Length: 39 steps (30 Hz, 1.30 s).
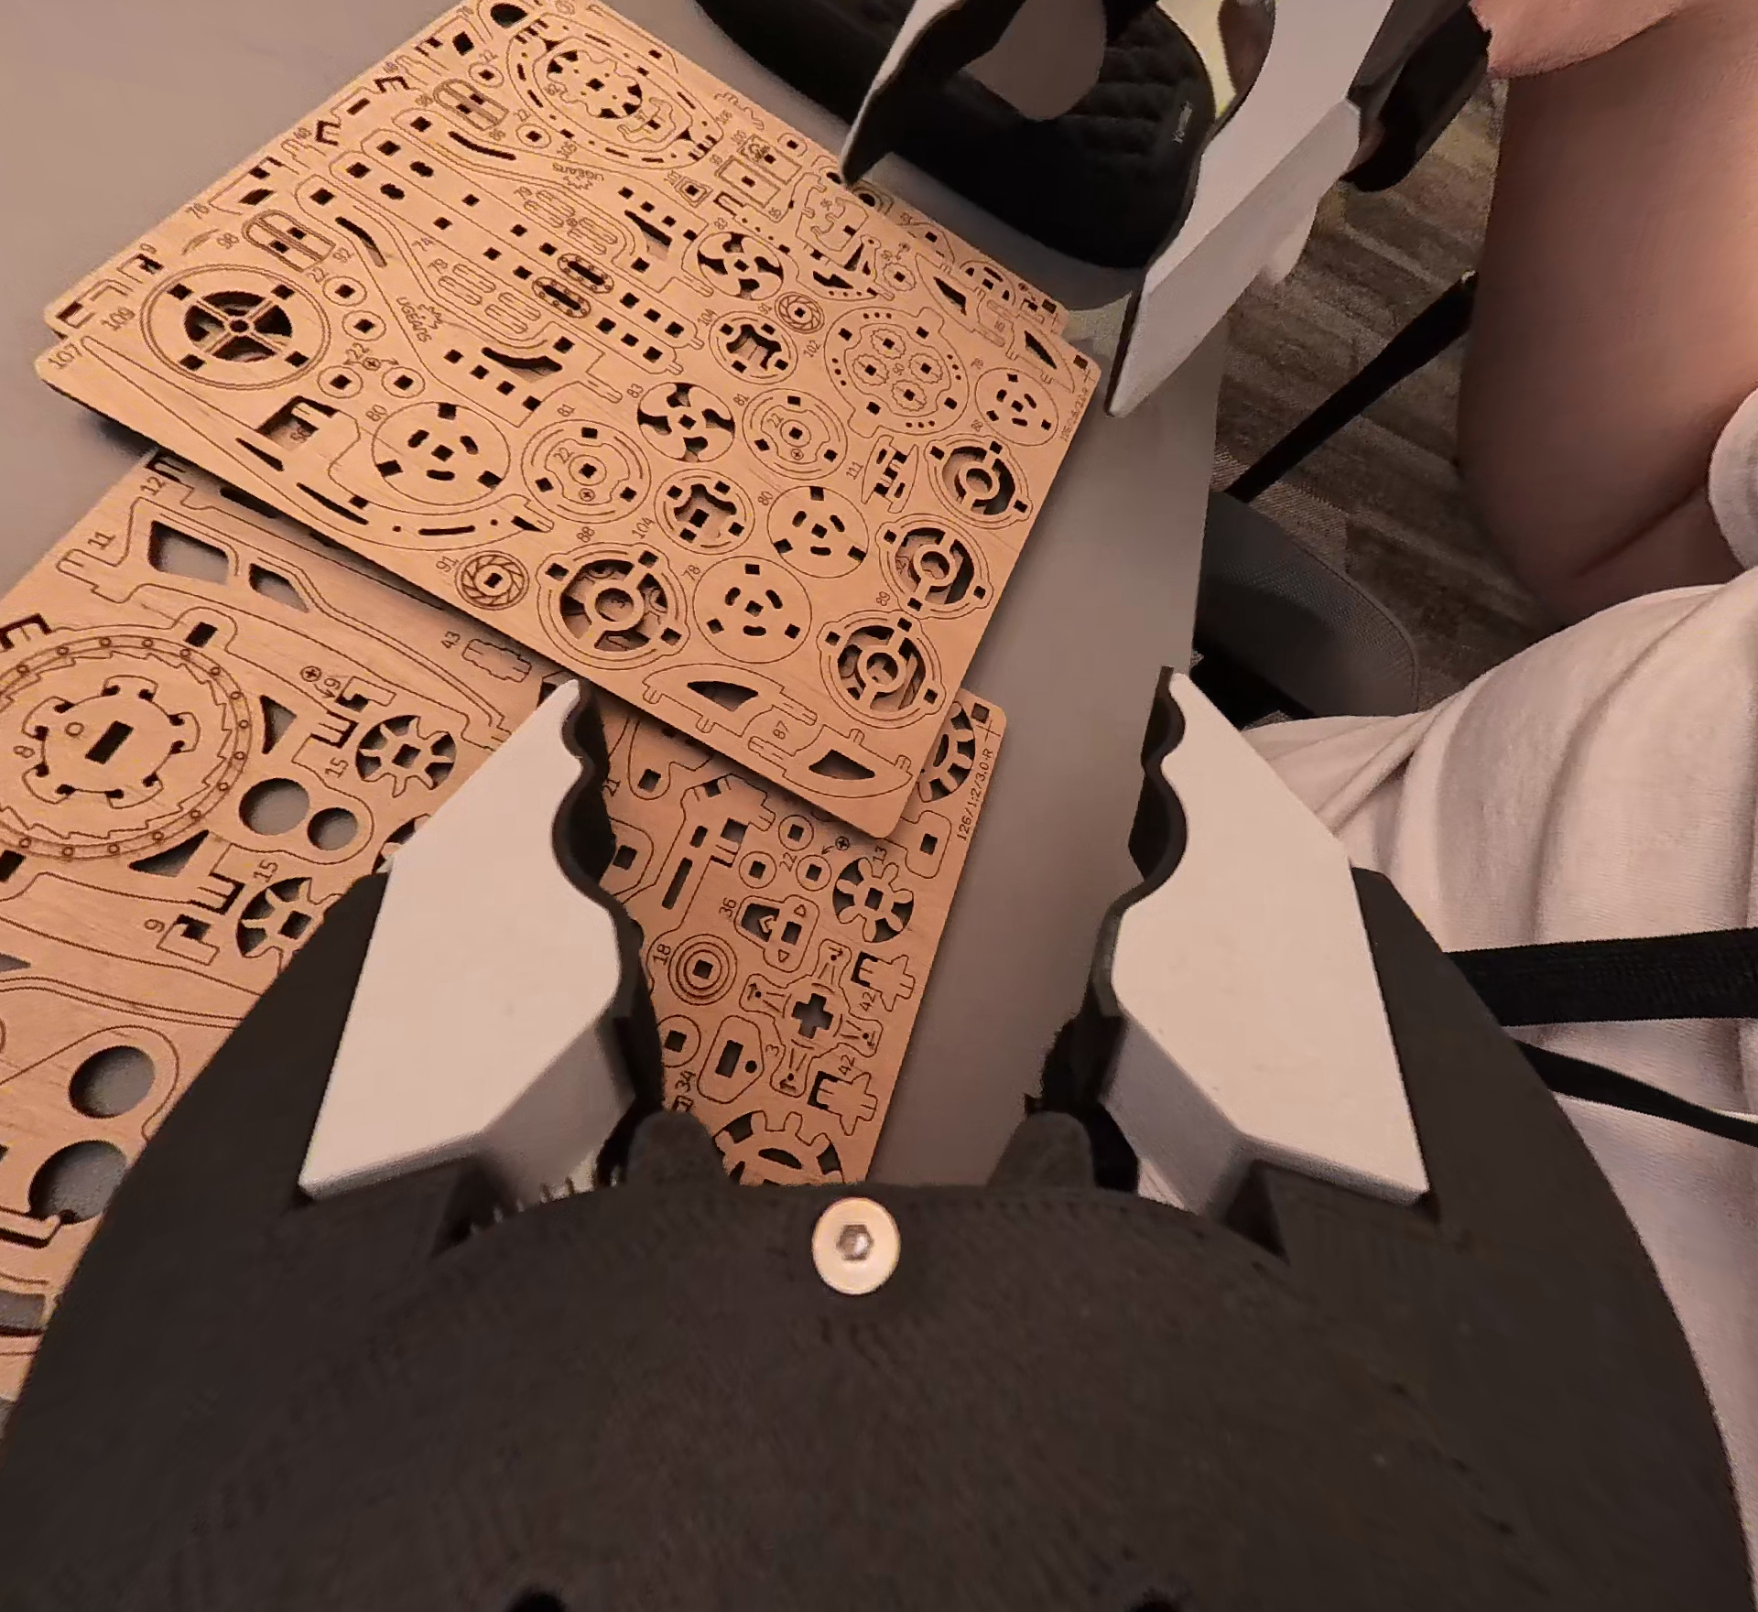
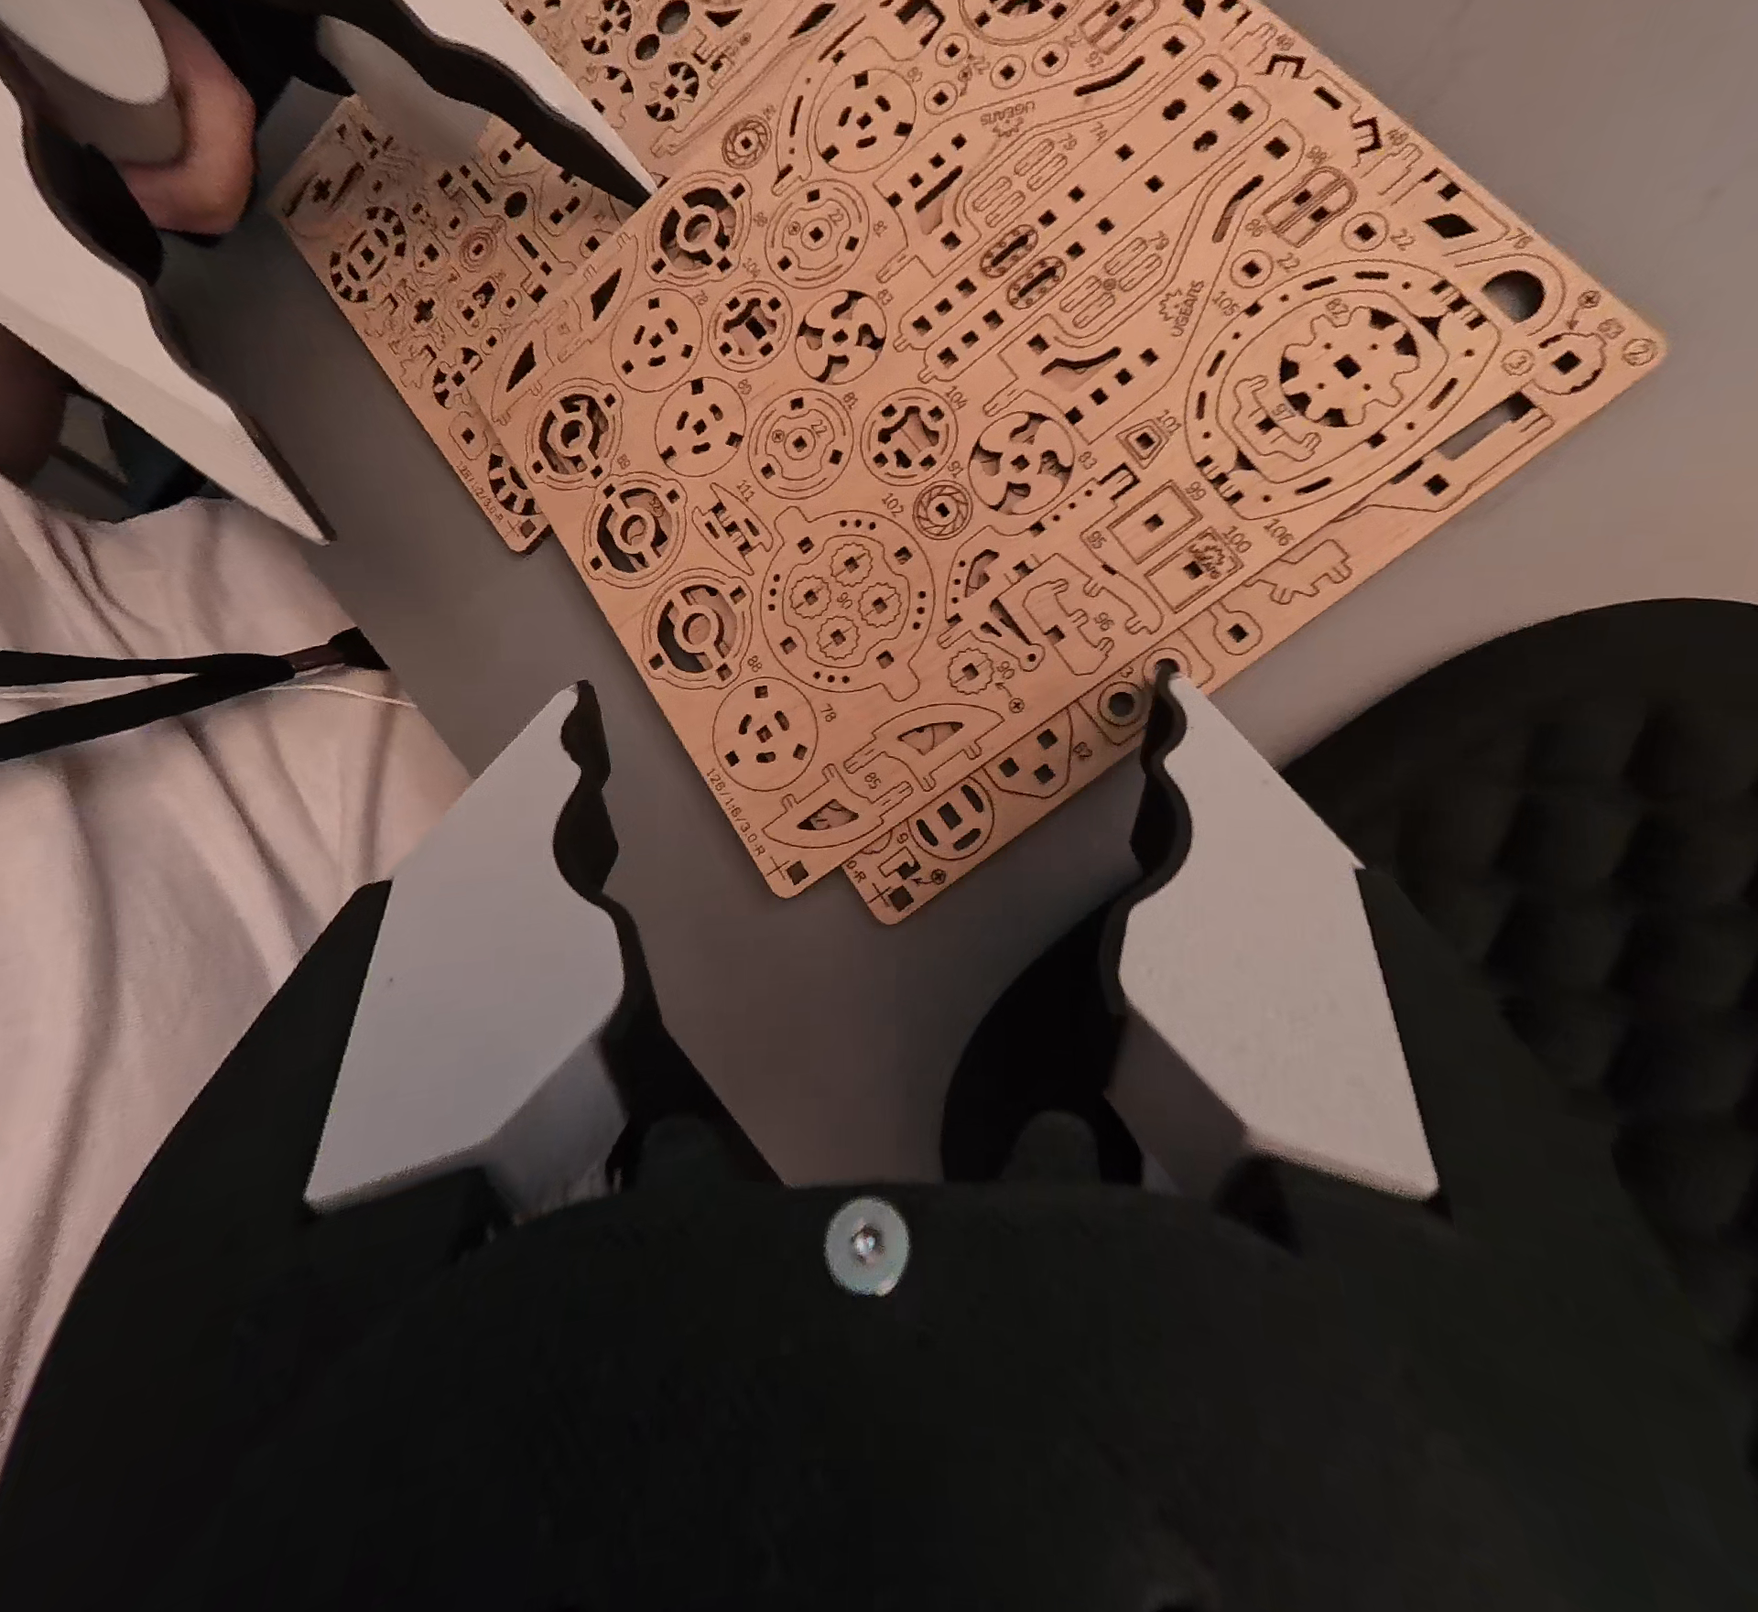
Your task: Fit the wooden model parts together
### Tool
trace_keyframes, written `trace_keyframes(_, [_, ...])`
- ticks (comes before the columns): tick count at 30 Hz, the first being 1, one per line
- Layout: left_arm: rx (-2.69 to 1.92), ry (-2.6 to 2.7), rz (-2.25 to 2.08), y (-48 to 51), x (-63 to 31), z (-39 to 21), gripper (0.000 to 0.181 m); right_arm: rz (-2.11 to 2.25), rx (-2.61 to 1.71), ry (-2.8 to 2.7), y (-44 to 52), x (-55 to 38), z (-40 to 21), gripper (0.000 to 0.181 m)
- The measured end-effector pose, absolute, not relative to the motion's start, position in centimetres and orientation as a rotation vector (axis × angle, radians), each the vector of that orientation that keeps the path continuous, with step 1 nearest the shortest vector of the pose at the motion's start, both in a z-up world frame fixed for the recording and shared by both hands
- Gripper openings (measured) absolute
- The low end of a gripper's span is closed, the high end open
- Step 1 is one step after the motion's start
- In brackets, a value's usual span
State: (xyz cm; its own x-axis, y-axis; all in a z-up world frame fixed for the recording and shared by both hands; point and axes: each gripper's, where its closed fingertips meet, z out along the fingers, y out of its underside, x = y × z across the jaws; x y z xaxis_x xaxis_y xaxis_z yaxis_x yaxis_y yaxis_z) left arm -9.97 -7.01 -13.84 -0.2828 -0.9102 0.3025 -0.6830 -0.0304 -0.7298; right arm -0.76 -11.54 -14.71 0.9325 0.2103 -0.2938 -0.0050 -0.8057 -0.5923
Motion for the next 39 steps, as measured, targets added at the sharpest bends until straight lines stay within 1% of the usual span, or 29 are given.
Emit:
trace_keyframes(22, [-1.664, 1.943, -1.366, -9.7, -10.5, -12.7, 0.111, 0.554, -2.492, -0.065, -14.4, -2.2, -14.2, 0.114])
trace_keyframes(26, [-1.650, 1.944, -1.389, -10.0, -11.0, -12.5, 0.109, 0.554, -2.496, -0.067, -14.8, -2.4, -14.3, 0.112])
trace_keyframes(28, [-1.624, 1.947, -1.424, -10.3, -11.2, -12.3, 0.105, 0.551, -2.499, -0.069, -14.8, -2.3, -14.3, 0.111])
trace_keyframes(31, [-1.601, 1.935, -1.497, -10.9, -11.2, -11.8, 0.105, 0.544, -2.499, -0.094, -14.9, -2.4, -14.4, 0.111])
trace_keyframes(36, [-1.658, 1.890, -1.395, -9.3, -11.2, -12.4, 0.106, 0.514, -2.490, -0.134, -15.4, -2.8, -14.5, 0.110])
trace_keyframes(38, [-1.729, 1.844, -1.344, -8.1, -11.1, -13.1, 0.109, 0.493, -2.482, -0.141, -15.4, -2.8, -14.6, 0.110])
trace_keyframes(39, [-1.766, 1.822, -1.340, -7.7, -10.9, -13.4, 0.107, 0.484, -2.478, -0.143, -15.4, -2.9, -14.7, 0.111])
